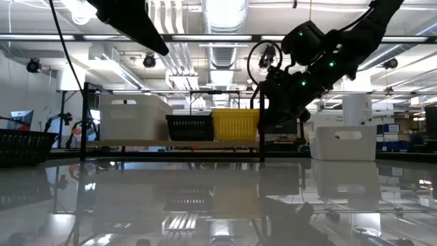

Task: Stack baskets on shelf by color
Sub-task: Adjust the stacked yellow bins on the shelf, then stack the black bin on top of the black bin

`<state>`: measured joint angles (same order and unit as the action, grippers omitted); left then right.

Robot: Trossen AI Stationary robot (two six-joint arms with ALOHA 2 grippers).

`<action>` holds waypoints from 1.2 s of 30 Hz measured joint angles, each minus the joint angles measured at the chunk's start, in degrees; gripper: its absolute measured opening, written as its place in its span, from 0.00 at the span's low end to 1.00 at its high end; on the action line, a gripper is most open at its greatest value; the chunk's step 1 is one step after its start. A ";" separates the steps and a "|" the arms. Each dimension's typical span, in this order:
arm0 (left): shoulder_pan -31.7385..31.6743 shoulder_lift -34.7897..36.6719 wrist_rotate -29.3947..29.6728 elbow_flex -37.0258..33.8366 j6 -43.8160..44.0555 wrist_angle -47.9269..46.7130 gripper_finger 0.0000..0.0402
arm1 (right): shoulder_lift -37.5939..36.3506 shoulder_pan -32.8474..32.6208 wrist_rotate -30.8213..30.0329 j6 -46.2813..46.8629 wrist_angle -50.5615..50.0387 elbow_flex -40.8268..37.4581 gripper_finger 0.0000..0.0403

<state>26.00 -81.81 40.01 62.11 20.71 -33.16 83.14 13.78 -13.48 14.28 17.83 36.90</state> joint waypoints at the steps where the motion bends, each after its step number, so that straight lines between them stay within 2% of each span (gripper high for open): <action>1: 0.00 0.01 -0.02 0.00 0.00 -0.01 0.15 | -0.36 -0.02 0.04 -0.38 -0.82 0.20 0.02; 6: 0.04 0.01 -0.22 -0.02 0.07 0.06 0.15 | -6.36 -0.48 0.15 -2.60 -12.74 1.58 0.02; 14: 0.09 -0.39 -0.38 -0.15 1.53 0.16 0.15 | -20.80 -1.15 -0.60 -7.44 -53.55 10.41 0.02; 19: 0.77 -2.02 -0.68 -0.15 3.88 0.28 0.15 | -27.77 -1.14 -0.65 -8.43 -70.37 13.82 0.02; 23: 2.03 -4.25 -0.87 -0.24 6.62 0.29 0.15 | -32.21 -1.14 -2.67 -8.49 -74.94 13.02 0.04; 27: 3.44 -6.81 -2.53 -0.18 7.54 0.34 0.15 | -34.02 0.27 -4.72 -8.70 -74.47 10.59 0.12; 33: 5.01 -8.93 -9.15 -0.14 10.47 1.25 0.15 | -29.39 5.84 -4.66 -12.37 -71.26 9.97 0.24; 36: 6.06 -8.30 -14.89 0.21 15.61 -3.89 0.15 | -26.05 7.84 -4.71 -13.57 -70.29 10.12 0.27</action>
<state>32.06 -90.12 25.12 62.32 36.32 -37.04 57.09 21.62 -18.19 0.72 -52.46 47.03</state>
